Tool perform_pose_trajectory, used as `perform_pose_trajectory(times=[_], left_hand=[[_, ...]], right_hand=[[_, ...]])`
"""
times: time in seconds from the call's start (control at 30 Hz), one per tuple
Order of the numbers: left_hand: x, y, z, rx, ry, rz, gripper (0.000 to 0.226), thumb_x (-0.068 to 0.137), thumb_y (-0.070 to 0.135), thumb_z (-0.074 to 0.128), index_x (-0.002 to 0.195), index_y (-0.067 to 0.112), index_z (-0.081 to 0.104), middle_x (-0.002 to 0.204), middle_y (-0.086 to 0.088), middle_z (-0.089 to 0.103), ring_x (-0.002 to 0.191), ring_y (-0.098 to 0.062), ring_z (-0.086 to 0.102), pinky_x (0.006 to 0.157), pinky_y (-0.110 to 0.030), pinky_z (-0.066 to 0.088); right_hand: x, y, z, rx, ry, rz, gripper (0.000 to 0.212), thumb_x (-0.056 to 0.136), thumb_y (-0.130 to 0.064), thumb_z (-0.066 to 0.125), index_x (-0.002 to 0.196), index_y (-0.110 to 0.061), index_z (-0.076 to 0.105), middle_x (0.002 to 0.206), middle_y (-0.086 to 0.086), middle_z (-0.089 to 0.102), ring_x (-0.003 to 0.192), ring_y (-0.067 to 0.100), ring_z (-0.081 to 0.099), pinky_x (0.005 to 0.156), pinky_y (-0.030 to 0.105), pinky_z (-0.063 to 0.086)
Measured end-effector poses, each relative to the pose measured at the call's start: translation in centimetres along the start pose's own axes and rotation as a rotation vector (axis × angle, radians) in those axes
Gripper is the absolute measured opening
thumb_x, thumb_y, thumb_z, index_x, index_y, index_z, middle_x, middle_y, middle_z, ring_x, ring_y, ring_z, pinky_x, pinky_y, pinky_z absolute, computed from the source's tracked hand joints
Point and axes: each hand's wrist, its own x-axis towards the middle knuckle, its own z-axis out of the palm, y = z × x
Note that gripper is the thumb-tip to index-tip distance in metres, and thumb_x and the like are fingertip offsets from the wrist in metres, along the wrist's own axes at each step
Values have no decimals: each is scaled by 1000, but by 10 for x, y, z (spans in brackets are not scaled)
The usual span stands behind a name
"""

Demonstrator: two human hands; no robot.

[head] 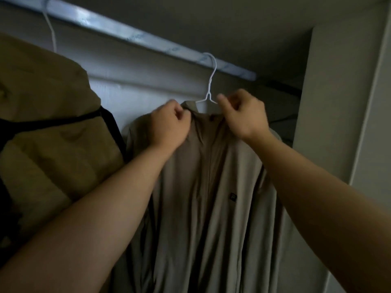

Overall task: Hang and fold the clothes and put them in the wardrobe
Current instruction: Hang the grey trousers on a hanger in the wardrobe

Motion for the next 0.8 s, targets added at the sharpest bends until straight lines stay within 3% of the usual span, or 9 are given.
perform_pose_trajectory(times=[0.1, 0.17, 0.23, 0.33, 0.43, 0.5, 0.6, 0.67, 0.8], left_hand=[[55, 13, 2, 185, -49, -126, 25, 88, 41, 50, 79, 20, 60, 97, -10, 69, 85, -25, 57, 70, -30, 38], [83, 19, 6, 359, -274, -271, 52, 90, 57, 46, 108, 14, 68, 124, -16, 64, 107, -34, 59, 88, -35, 47], [98, 28, 9, 345, -620, -308, 59, 96, 57, 46, 135, 15, 61, 141, -15, 57, 124, -34, 56, 107, -41, 44], [108, 40, 11, 225, -1051, -487, 37, 98, 32, 55, 121, 7, 70, 115, -23, 70, 103, -38, 68, 101, -53, 51], [116, 50, 6, 315, -1231, -614, 32, 90, 20, 63, 107, -5, 74, 98, -26, 74, 83, -38, 74, 74, -54, 61], [120, 56, 3, 394, -1217, -633, 28, 90, 15, 62, 83, -7, 77, 79, -25, 74, 60, -35, 73, 51, -46, 60], [124, 59, 4, 497, -991, -549, 33, 93, 7, 57, 62, -2, 64, 51, -15, 63, 43, -24, 60, 44, -31, 54], [127, 60, 4, 658, -875, -384, 18, 94, 7, 55, 80, 0, 63, 74, -18, 68, 59, -25, 58, 59, -32, 53], [126, 66, -5, 926, -492, -9, 30, 84, 20, 67, 112, 8, 67, 123, -12, 66, 107, -31, 66, 82, -35, 49]], right_hand=[[38, 5, -6, -100, -72, 394, 69, 93, -72, 33, 113, -15, 67, 101, 9, 69, 92, 26, 67, 76, 39, 53], [58, 2, -5, -277, -294, 444, 81, 97, -70, 26, 138, -6, 55, 134, 21, 59, 121, 37, 58, 99, 45, 45], [69, -4, -2, -329, -515, 410, 68, 105, -54, 28, 142, -2, 49, 146, 23, 49, 131, 36, 50, 108, 40, 38], [78, -3, 0, -120, -759, 485, 30, 102, -25, 44, 92, -6, 65, 95, 21, 63, 78, 28, 59, 68, 27, 45], [86, 0, 4, -19, -822, 579, 21, 97, -19, 51, 102, -6, 67, 105, 23, 65, 92, 29, 61, 82, 35, 53], [92, -6, 4, -21, -819, 618, 19, 99, -16, 49, 108, -7, 63, 112, 22, 62, 100, 29, 61, 98, 39, 50], [107, -14, -5, -191, -841, 607, 15, 99, -18, 52, 102, -5, 59, 90, 16, 59, 69, 22, 57, 64, 24, 45], [118, -16, -15, -273, -692, 583, 15, 98, -19, 57, 96, -5, 54, 76, 10, 60, 50, 16, 53, 43, 21, 40], [119, -18, -26, -404, -273, 398, 33, 91, -28, 69, 82, -13, 42, 86, 10, 58, 70, 23, 60, 47, 35, 40]])
